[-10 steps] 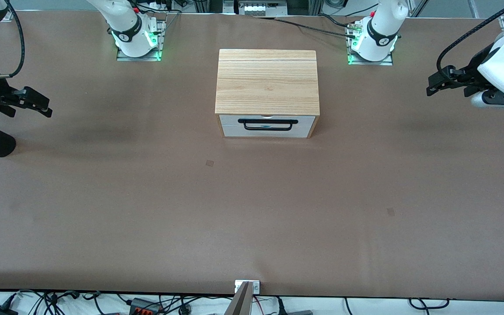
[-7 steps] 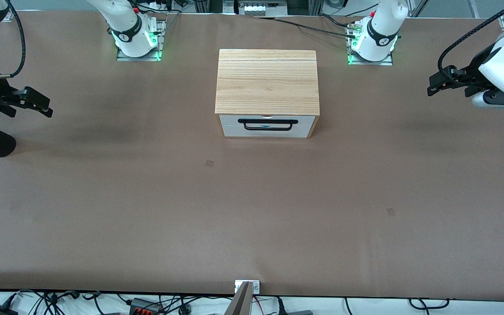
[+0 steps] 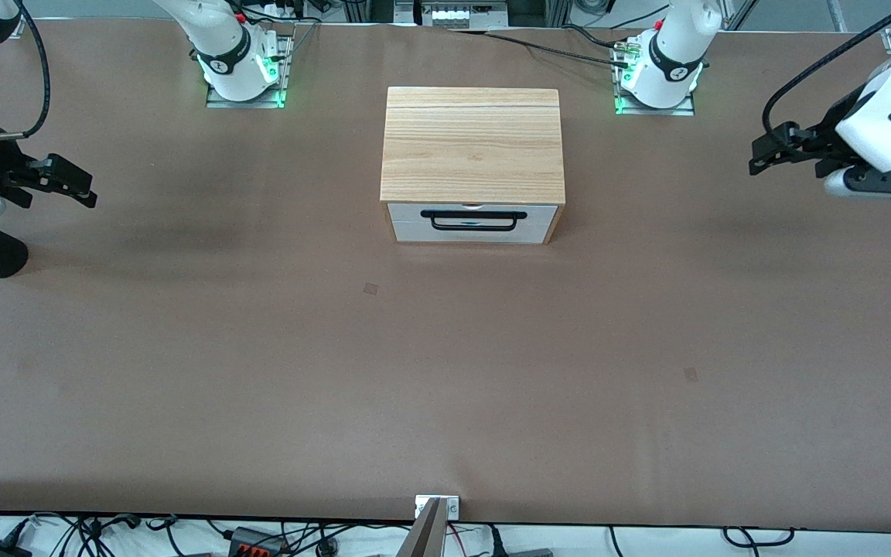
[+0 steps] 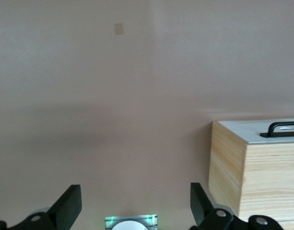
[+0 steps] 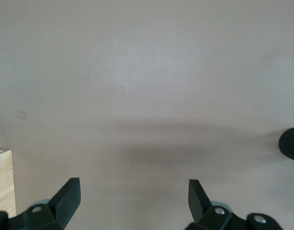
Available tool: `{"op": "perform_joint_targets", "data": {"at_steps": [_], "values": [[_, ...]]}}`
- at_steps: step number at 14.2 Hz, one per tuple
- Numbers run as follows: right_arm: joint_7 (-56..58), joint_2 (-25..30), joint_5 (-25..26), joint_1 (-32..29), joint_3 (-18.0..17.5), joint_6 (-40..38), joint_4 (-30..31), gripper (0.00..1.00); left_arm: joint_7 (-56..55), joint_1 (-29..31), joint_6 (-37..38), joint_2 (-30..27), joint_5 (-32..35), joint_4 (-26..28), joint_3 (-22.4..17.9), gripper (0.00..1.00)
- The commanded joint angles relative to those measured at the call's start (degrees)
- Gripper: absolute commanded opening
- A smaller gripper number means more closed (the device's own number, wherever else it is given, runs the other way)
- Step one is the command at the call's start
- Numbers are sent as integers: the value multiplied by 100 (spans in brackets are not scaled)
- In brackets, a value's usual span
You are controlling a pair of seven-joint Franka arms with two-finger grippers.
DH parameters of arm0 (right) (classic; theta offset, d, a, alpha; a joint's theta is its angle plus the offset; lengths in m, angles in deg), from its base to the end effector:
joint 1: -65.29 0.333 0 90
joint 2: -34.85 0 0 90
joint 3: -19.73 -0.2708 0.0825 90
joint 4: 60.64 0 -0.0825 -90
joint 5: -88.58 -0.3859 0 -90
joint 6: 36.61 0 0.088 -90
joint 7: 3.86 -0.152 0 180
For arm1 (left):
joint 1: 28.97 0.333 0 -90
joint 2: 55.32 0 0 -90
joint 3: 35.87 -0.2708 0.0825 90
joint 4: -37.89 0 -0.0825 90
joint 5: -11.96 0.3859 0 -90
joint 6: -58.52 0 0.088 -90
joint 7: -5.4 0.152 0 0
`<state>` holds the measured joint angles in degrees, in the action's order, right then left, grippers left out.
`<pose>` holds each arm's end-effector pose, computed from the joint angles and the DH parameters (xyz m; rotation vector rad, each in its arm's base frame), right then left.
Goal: Pull top drawer with both arms simultaneously
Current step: 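Move both grippers toward the box from either side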
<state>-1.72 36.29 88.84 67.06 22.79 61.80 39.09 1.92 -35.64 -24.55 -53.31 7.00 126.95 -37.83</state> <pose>0.5576 -0.0134 0.4800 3.1383 0.0243 0.0031 0.5423 -0.0589 0.5139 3.0582 -0.0395 -0.2226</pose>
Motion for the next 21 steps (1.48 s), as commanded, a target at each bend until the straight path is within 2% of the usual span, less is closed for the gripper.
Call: {"op": "perform_joint_targets", "data": {"at_steps": [1, 4, 7, 8, 9, 10, 11, 13, 15, 16, 18, 21], "values": [[33, -83, 89, 7, -33, -15, -6, 100, 163, 7, -7, 528, -539, -669, 11, 100], [-29, -293, 54, 7, -33, -33, -6, 100, 154, 7, 10, 835, -1443, -767, 20, 100], [50, -759, 54, 182, -33, -94, -6, 100, 267, 401, -68, 1309, -3480, -408, -15, 100], [24, -821, -16, 192, -42, -95, 2, 100, 703, 507, -139, 1563, -4008, -285, -7, 100], [32, -969, -225, 218, -68, -86, 2, 100, 1621, 561, -261, 1792, -4396, -110, -7, 100], [24, -1075, -654, 270, -86, -77, 2, 100, 2213, 640, -410, 1916, -4643, 75, -7, 100], [15, -1241, -1215, 349, -86, -77, 2, 100, 2576, 684, -542, 1960, -5072, 433, -7, 100], [24, -1584, -1973, 534, -86, 89, -6, 100, 3287, 667, -937, 1952, -5960, 1250, 11, 100], [24, -1848, -2405, 814, -86, 422, 2, 100, 4237, 597, -1106, 2048, -6367, 1674, 20, 100], [24, -2032, -2816, 920, -86, 546, 2, 100, 4345, 596, -1106, 2049, -6577, 1850, 20, 100], [242, -2393, -3957, 1087, -94, 547, 11, 100, 4512, 605, -1106, 2031, -6929, 2228, 159, 100], [883, -2745, -4769, 1421, -86, 783, 20, 100, 5441, 605, -1238, 2057, -8053, 2975, 388, 100]]}}
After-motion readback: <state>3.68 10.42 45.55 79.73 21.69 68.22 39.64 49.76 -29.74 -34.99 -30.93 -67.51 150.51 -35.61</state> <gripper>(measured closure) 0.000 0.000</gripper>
